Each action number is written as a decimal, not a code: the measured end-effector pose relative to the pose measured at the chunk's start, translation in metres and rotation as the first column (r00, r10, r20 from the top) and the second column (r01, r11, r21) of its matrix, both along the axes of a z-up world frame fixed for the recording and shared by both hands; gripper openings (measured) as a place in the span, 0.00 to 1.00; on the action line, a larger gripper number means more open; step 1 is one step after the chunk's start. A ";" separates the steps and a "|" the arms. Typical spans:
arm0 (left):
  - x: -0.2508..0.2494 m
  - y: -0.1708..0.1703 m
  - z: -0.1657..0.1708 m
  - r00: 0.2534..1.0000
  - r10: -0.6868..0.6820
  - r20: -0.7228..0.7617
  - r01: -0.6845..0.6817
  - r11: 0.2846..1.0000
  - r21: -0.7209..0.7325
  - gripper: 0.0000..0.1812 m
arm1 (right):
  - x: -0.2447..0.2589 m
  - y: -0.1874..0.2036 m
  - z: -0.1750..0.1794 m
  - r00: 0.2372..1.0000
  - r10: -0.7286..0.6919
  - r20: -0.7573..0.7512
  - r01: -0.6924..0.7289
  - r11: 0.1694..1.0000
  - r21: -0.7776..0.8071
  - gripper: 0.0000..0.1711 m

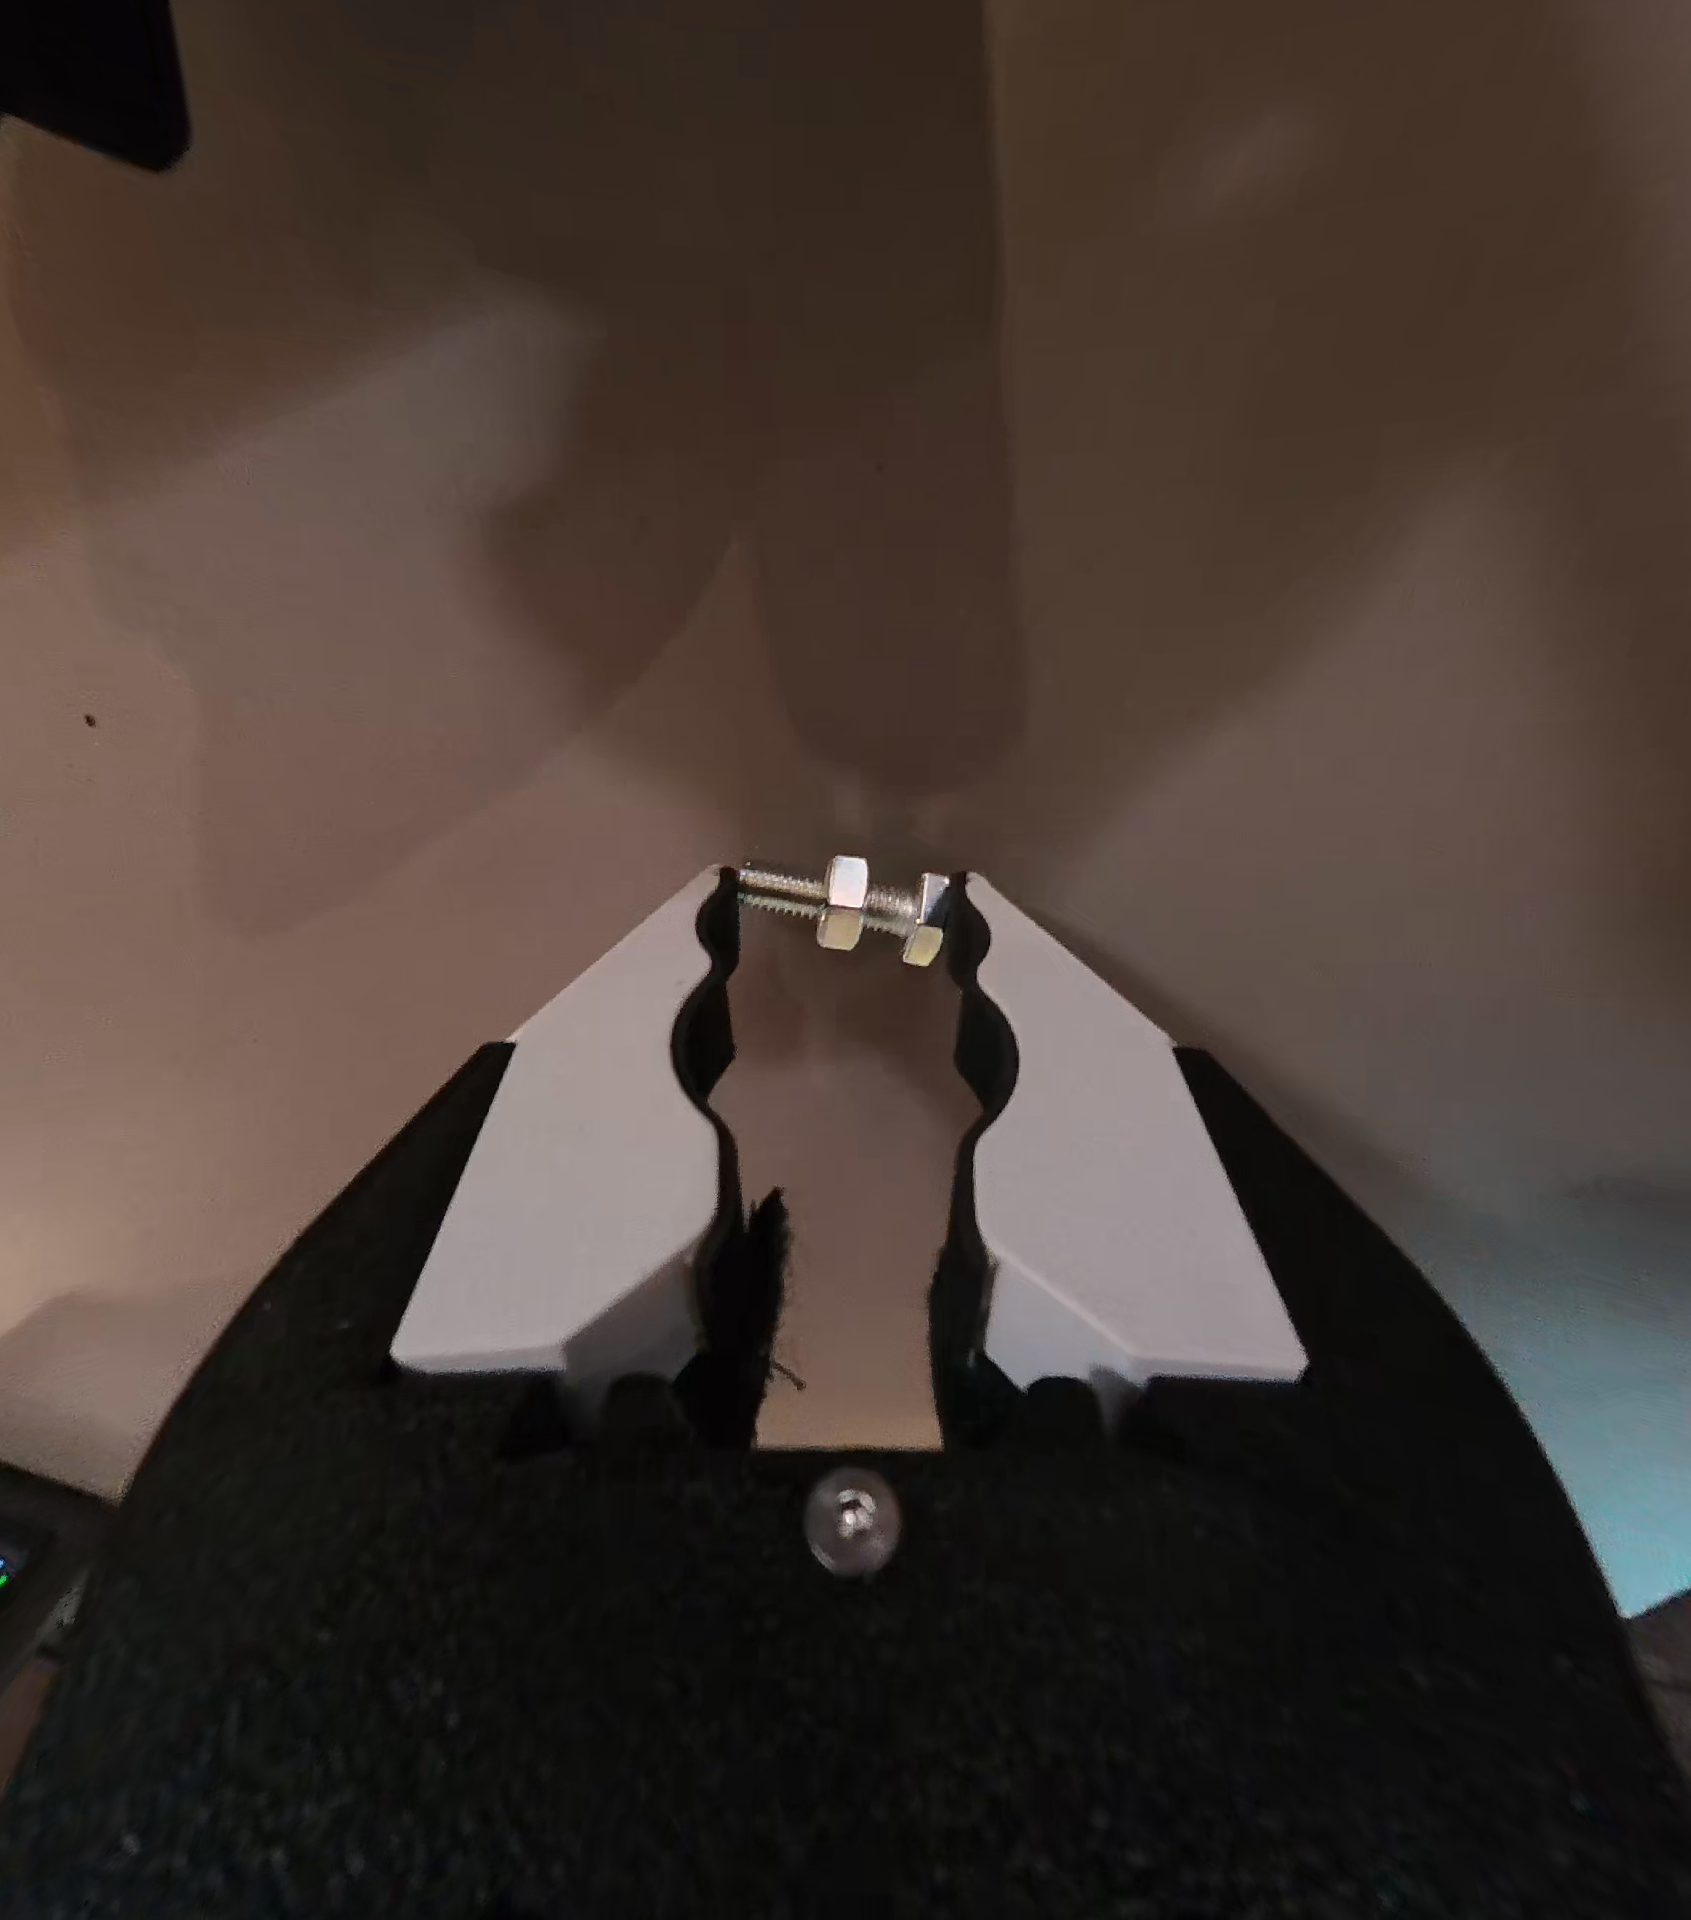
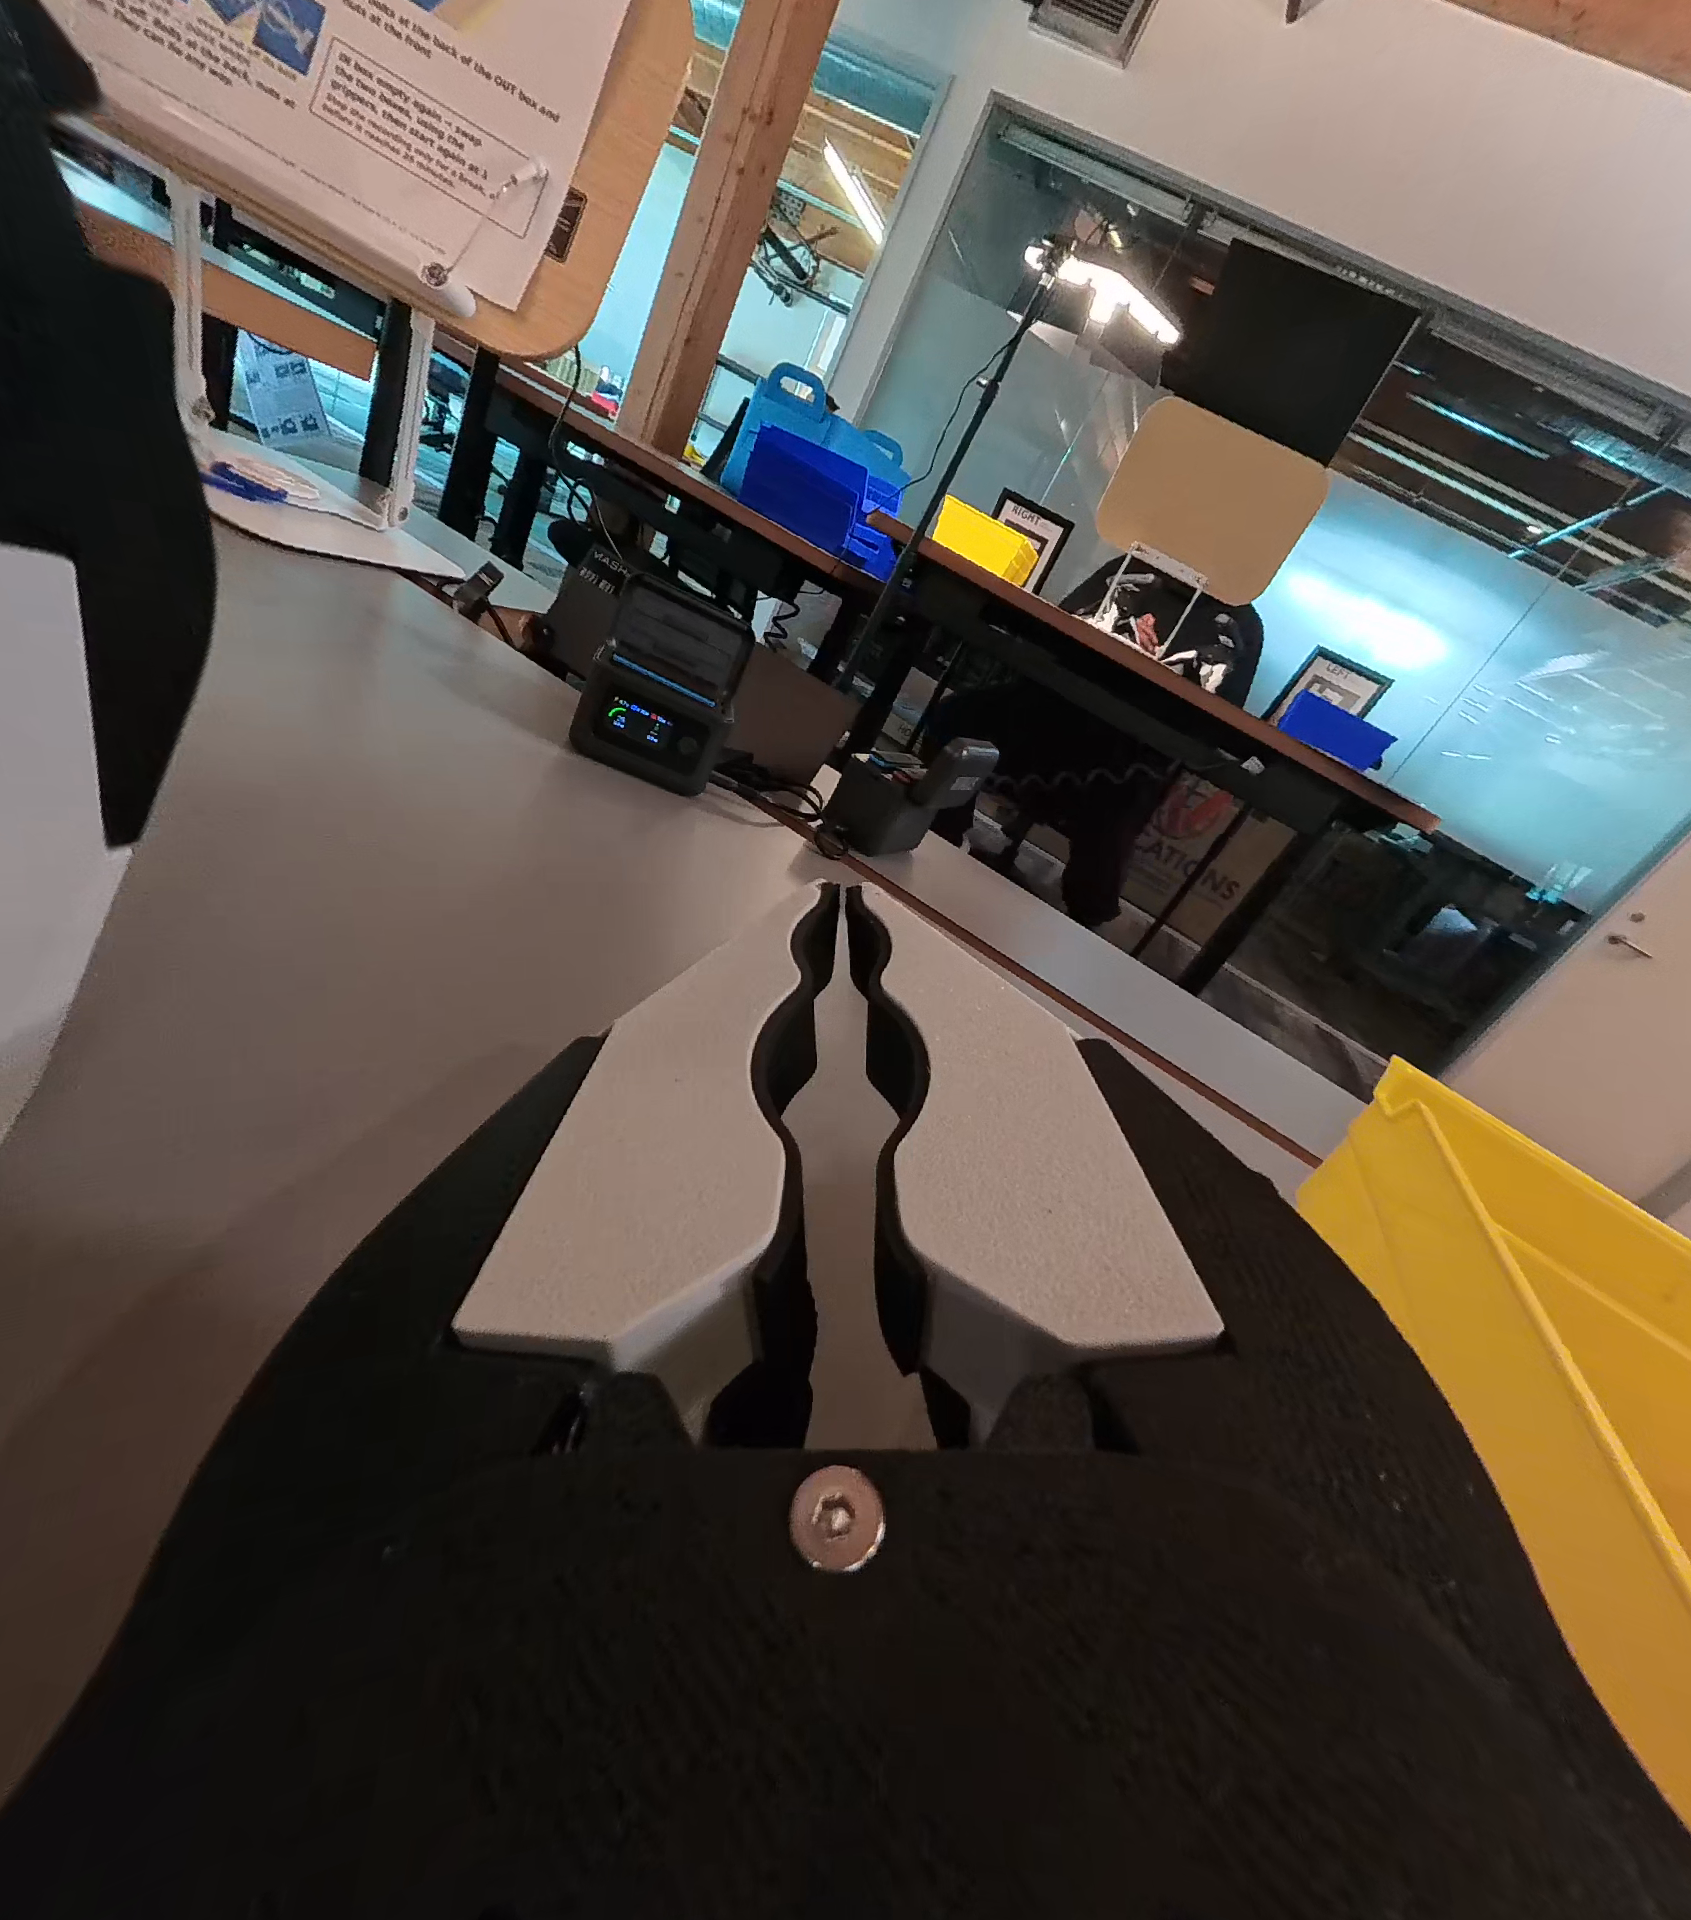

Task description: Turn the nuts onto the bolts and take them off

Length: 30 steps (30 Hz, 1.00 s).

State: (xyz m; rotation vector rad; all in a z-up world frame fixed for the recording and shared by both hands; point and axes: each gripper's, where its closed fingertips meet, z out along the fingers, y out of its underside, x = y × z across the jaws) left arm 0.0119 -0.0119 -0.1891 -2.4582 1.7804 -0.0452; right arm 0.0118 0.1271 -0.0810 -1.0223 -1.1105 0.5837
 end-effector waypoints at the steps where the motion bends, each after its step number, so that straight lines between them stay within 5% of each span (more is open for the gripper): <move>1: -0.001 0.000 -0.001 1.000 0.008 -0.009 -0.008 1.000 -0.006 0.21 | -0.001 0.000 0.000 1.000 0.001 0.000 -0.001 1.000 0.001 0.00; 7: -0.002 0.002 -0.001 0.998 0.063 0.000 -0.063 0.998 0.031 0.35 | -0.002 -0.001 0.000 1.000 0.006 -0.001 -0.006 1.000 0.002 0.01; 9: -0.008 0.003 0.005 0.990 0.143 0.013 -0.143 0.987 0.067 0.48 | -0.002 -0.001 0.000 1.000 0.006 -0.004 -0.006 1.000 0.002 0.01; 12: -0.009 0.015 0.027 0.924 0.330 0.193 -0.369 0.904 0.218 0.51 | -0.002 -0.002 0.001 1.000 0.007 -0.012 -0.007 1.000 -0.004 0.01; 15: -0.010 0.019 0.052 0.679 0.542 0.495 -0.716 0.640 0.281 0.45 | -0.002 -0.002 0.001 1.000 0.005 -0.016 -0.006 1.000 -0.007 0.01; 20: 0.001 -0.002 0.049 0.381 0.525 0.761 -0.911 0.354 0.212 0.30 | -0.003 -0.003 0.000 1.000 0.008 -0.016 -0.008 1.000 -0.009 0.01; 24: -0.004 -0.010 0.023 0.292 0.606 0.740 -0.953 0.250 0.172 0.21 | -0.005 -0.005 -0.001 1.000 0.015 -0.016 -0.015 1.000 -0.008 0.01; 30: 0.004 -0.009 0.009 0.296 0.631 0.717 -0.952 0.252 0.171 0.19 | -0.005 -0.007 -0.001 1.000 0.021 -0.017 -0.021 1.000 -0.010 0.01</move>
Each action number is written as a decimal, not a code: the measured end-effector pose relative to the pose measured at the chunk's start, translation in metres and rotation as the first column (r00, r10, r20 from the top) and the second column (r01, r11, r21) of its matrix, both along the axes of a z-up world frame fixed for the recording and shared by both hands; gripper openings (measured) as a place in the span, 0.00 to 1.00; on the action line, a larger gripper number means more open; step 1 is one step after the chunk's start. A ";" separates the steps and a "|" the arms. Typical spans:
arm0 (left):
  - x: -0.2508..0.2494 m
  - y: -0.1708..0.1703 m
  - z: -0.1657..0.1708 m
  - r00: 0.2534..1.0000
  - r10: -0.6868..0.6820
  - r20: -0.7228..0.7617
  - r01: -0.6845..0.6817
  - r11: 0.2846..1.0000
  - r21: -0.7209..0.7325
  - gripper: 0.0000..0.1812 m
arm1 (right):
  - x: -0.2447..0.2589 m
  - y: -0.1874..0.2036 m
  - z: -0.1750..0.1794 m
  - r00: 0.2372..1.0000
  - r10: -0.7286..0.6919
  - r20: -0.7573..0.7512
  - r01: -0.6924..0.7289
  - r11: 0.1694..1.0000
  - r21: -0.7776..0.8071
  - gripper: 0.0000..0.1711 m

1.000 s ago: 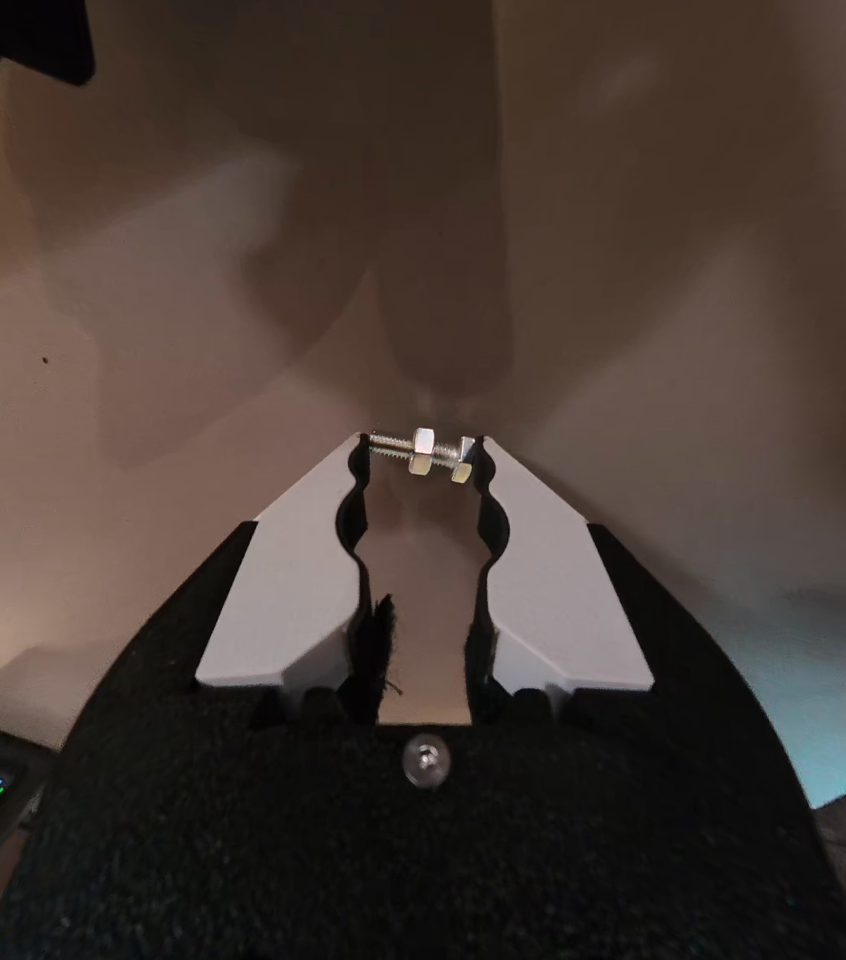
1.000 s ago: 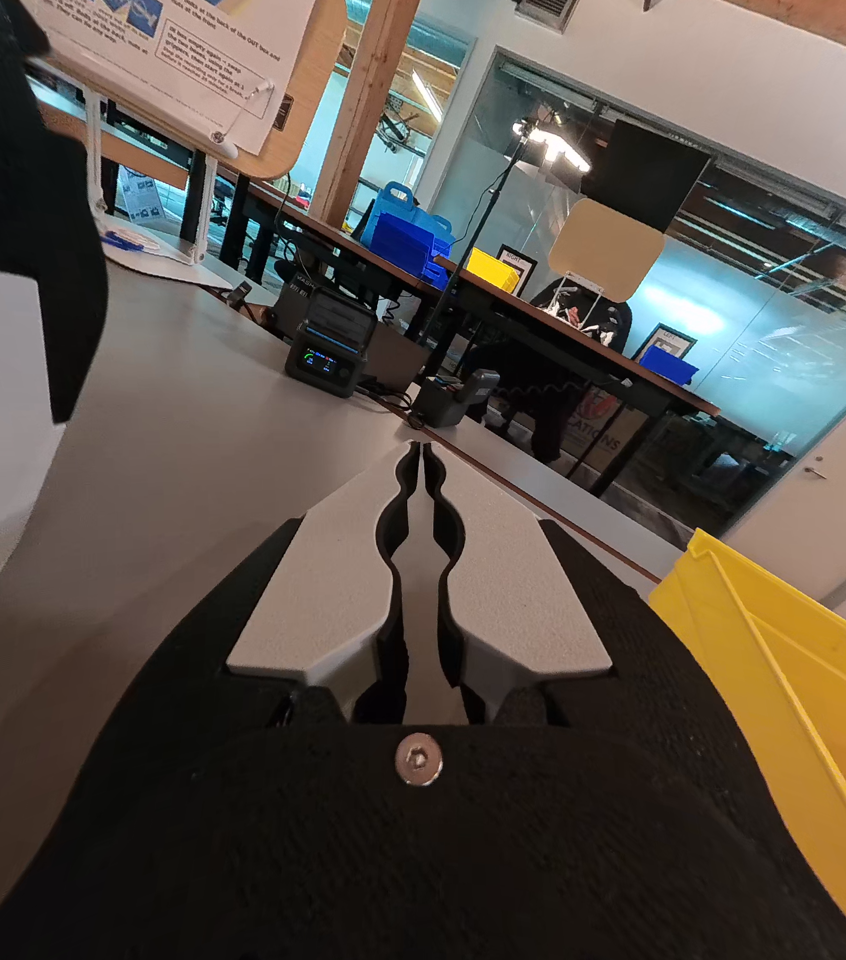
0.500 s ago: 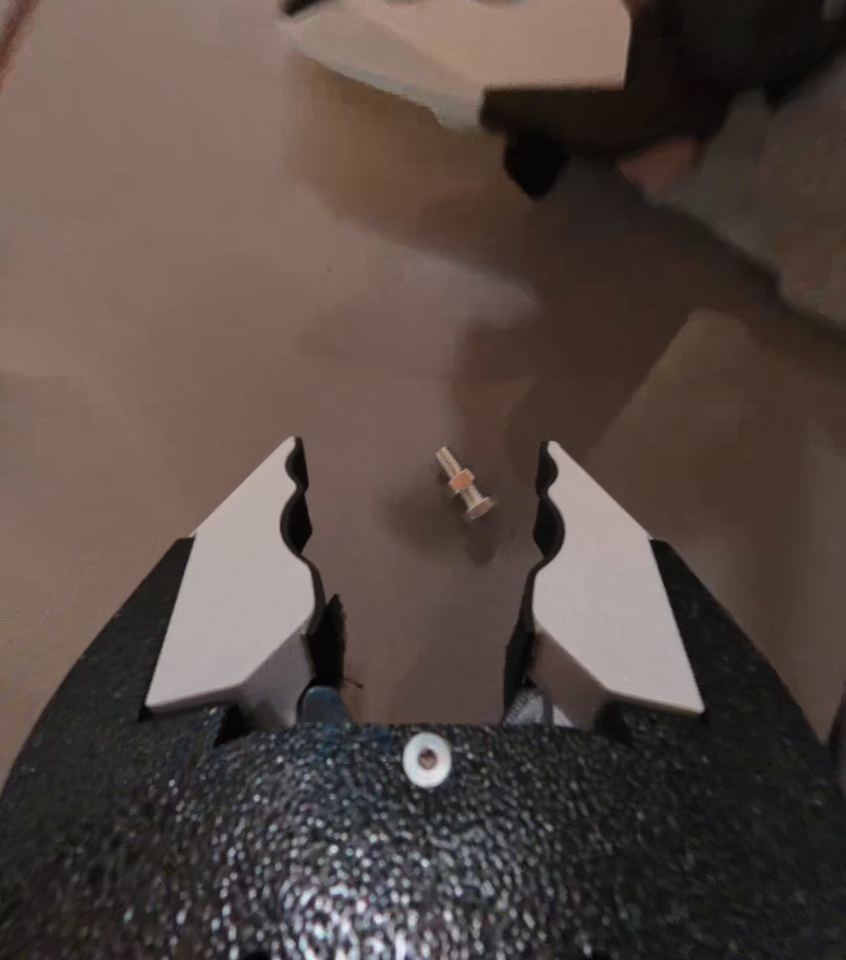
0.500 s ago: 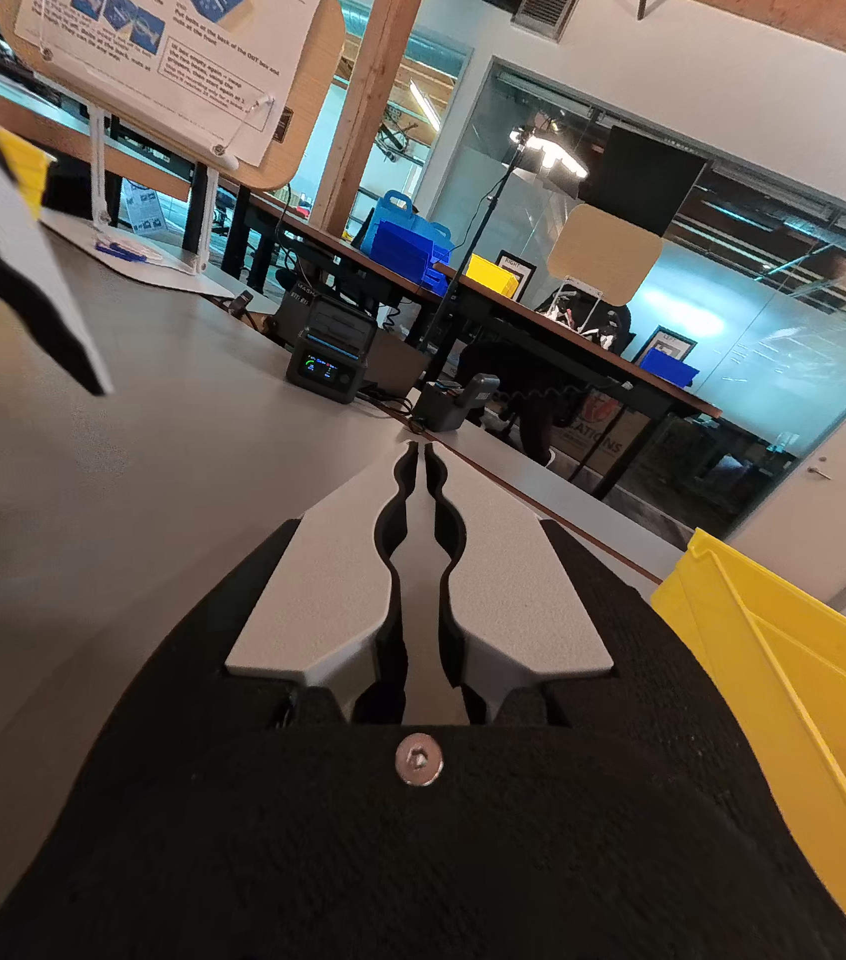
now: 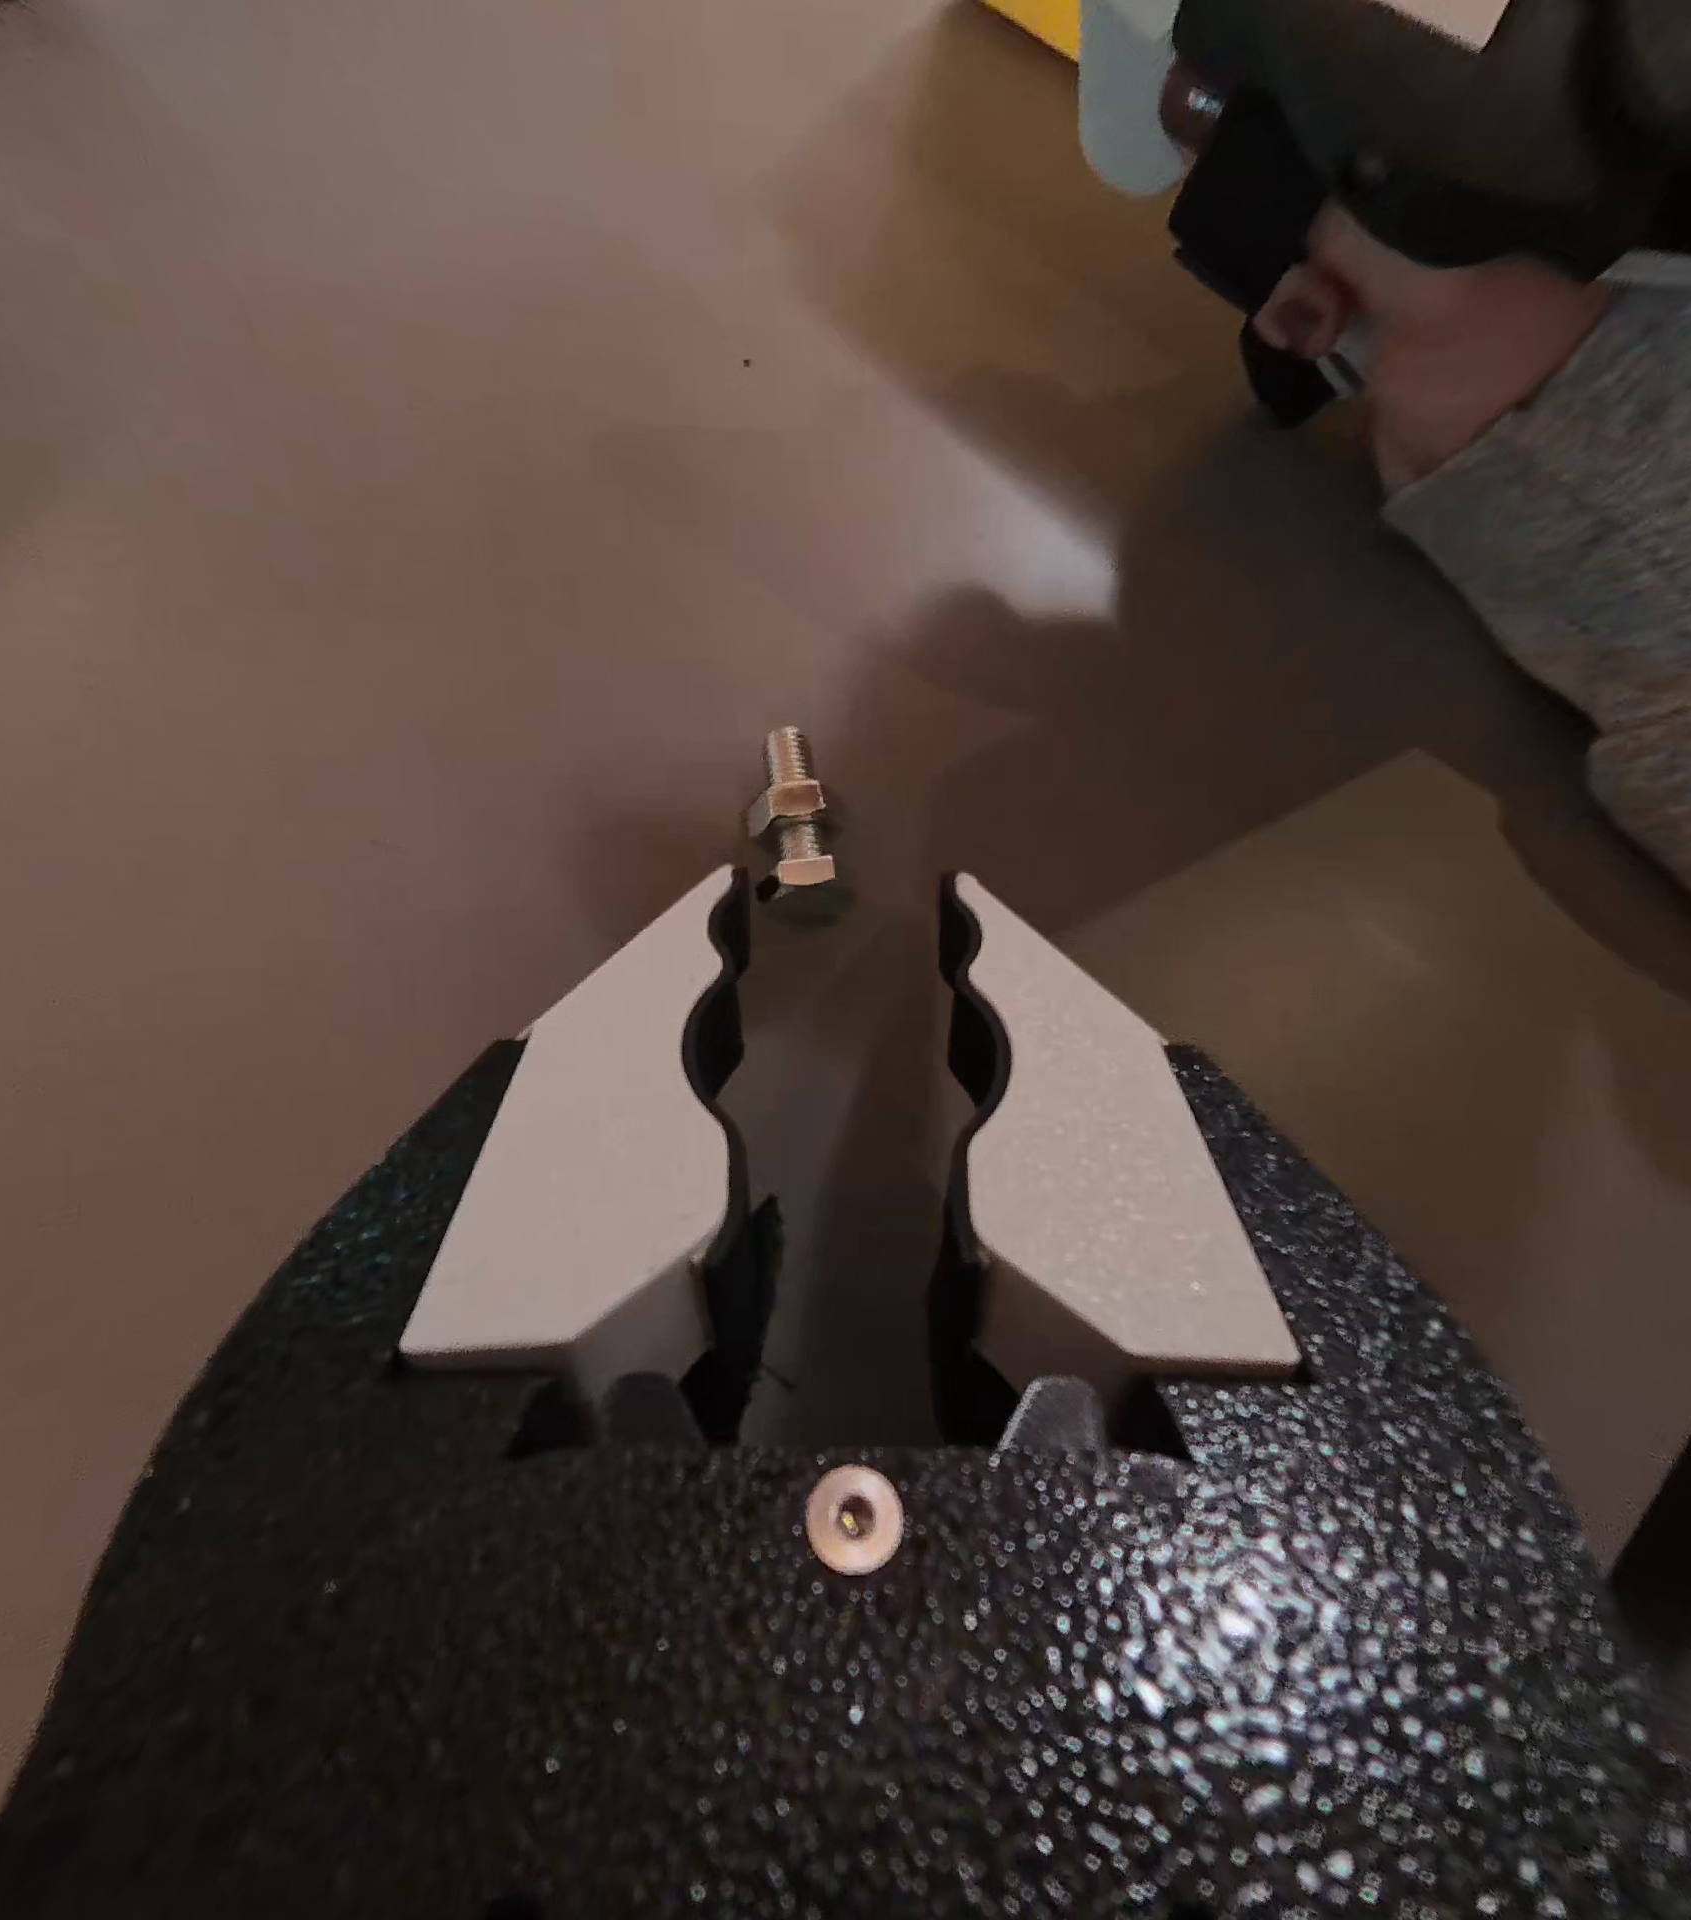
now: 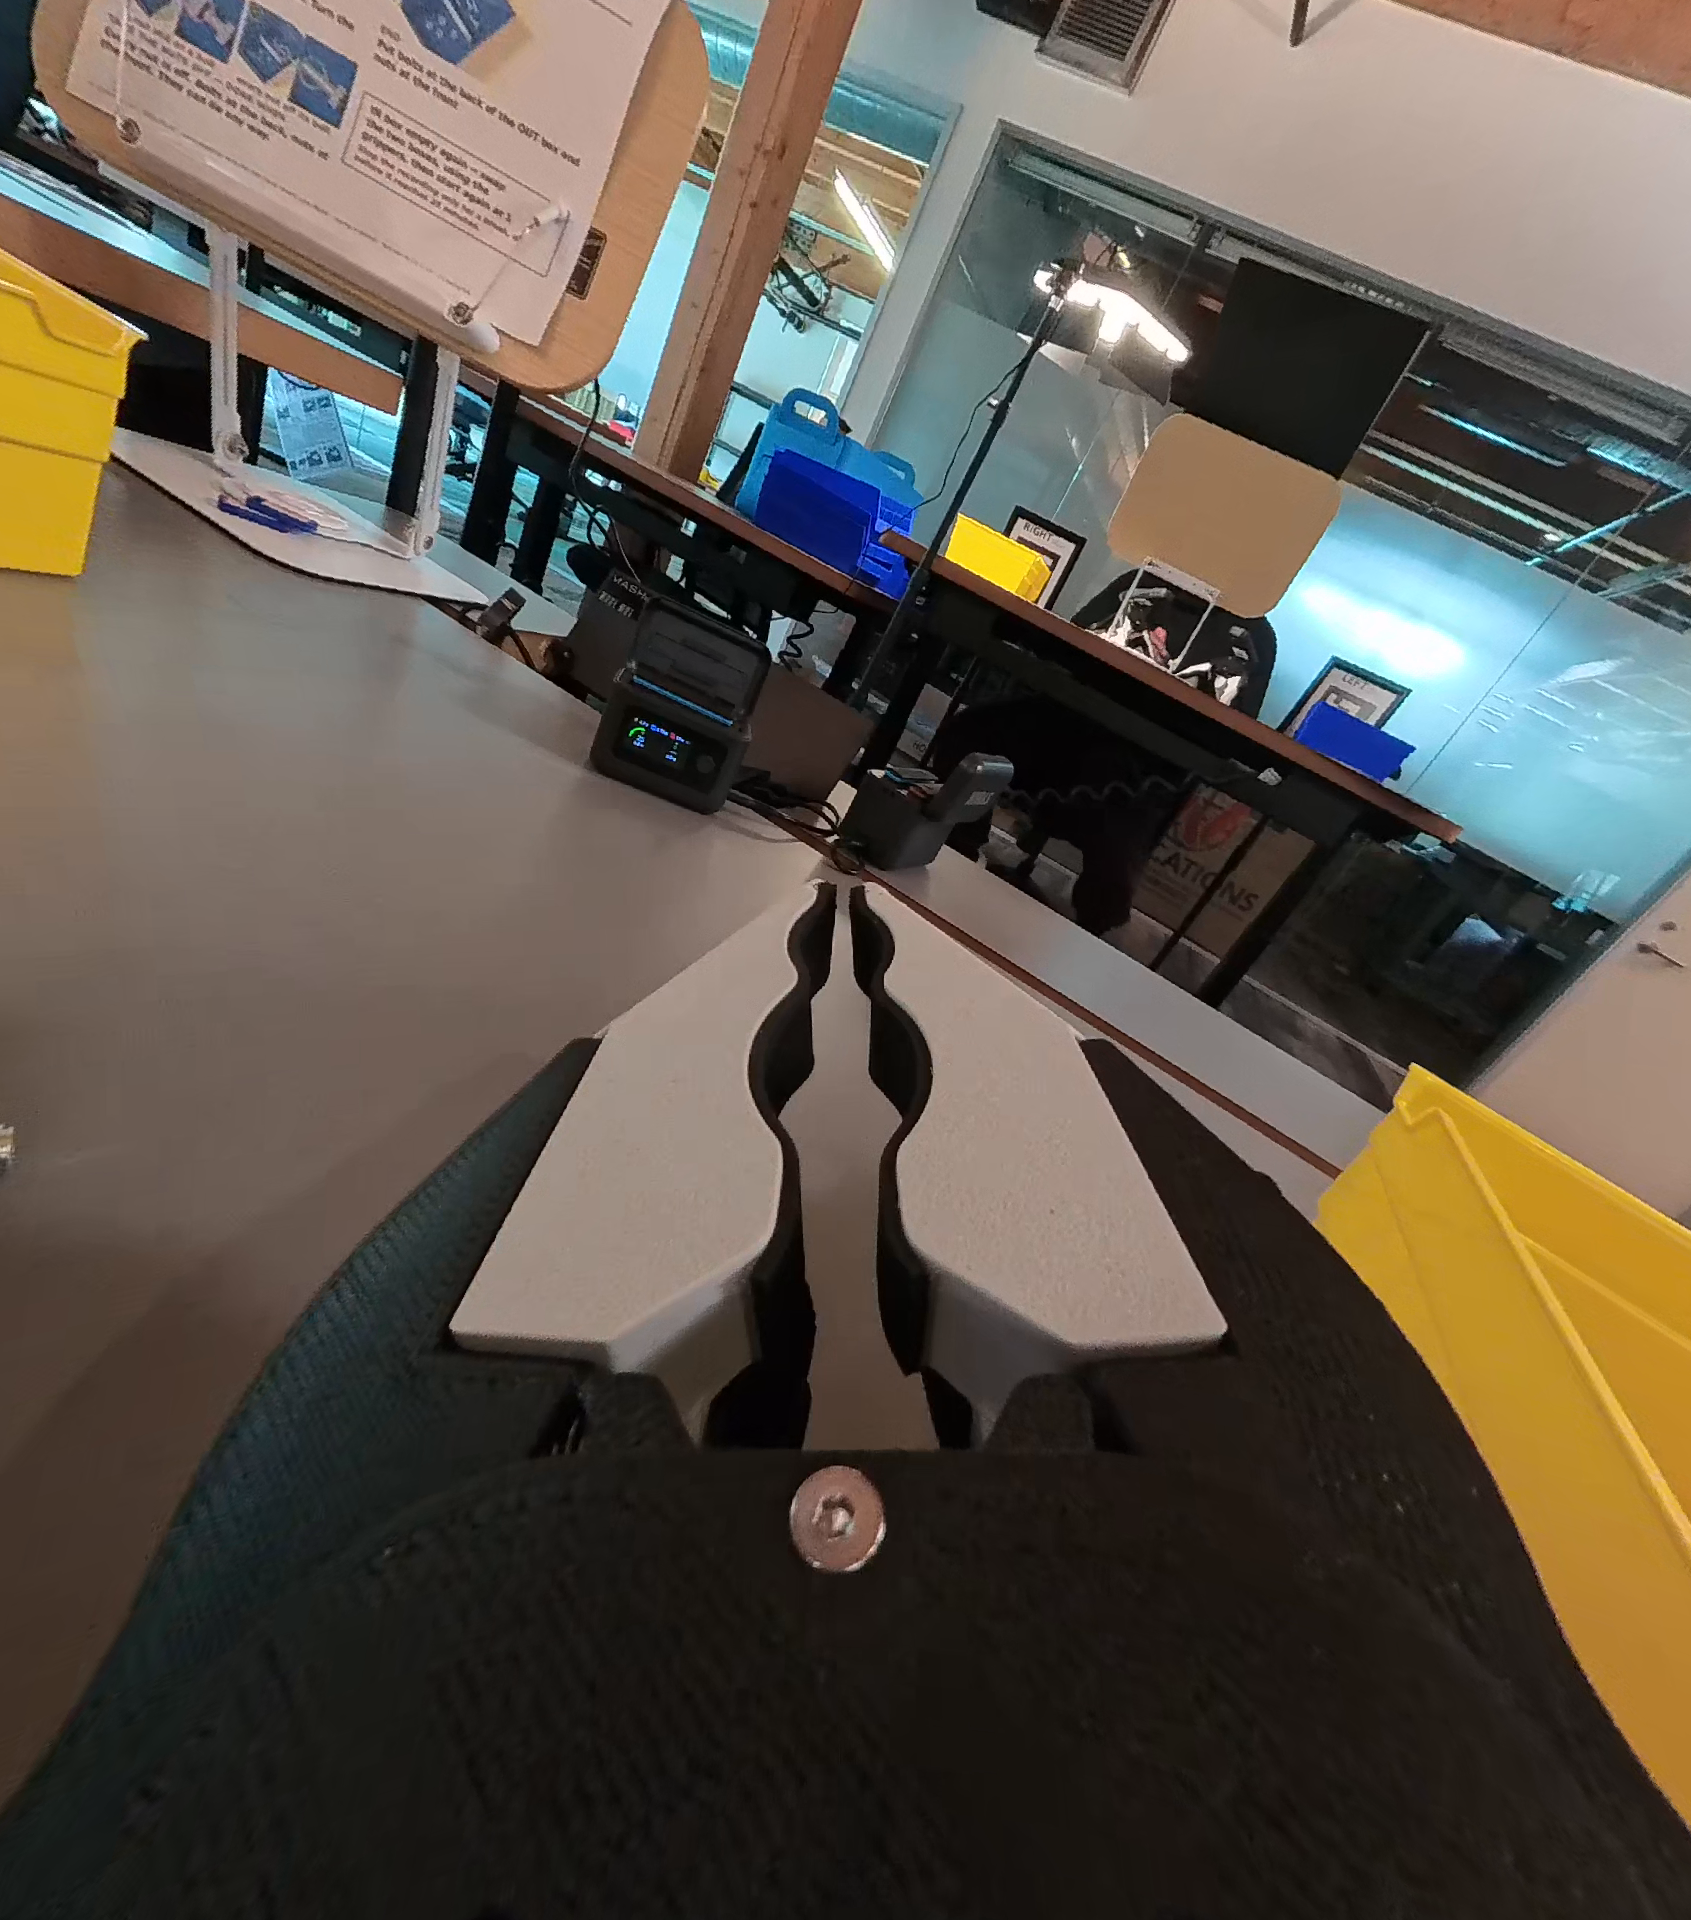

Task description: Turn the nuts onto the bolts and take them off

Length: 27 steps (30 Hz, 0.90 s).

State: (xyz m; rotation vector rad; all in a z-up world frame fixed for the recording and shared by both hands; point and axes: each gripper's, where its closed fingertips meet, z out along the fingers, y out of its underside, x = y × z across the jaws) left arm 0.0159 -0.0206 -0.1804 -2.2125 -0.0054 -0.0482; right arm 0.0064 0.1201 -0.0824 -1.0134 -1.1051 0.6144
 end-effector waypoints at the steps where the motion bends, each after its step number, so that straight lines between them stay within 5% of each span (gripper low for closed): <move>1: -0.001 0.001 -0.001 1.000 0.002 -0.009 -0.002 1.000 -0.002 0.19 | 0.000 0.000 0.000 1.000 0.000 -0.001 0.000 1.000 0.000 0.01; 15: -0.013 0.004 -0.004 0.998 0.034 -0.048 -0.035 0.999 -0.019 0.10 | 0.000 -0.003 -0.002 1.000 0.002 -0.001 -0.002 1.000 0.001 0.01; 21: -0.026 0.006 0.006 0.984 0.019 -0.175 -0.012 0.999 0.042 0.09 | 0.000 -0.004 -0.003 1.000 0.009 0.005 -0.009 1.000 -0.011 0.01; 27: -0.037 0.021 0.035 0.956 -0.055 -0.289 0.120 0.970 0.212 0.09 | -0.013 -0.028 -0.008 0.977 0.210 0.027 -0.205 0.969 -0.140 0.04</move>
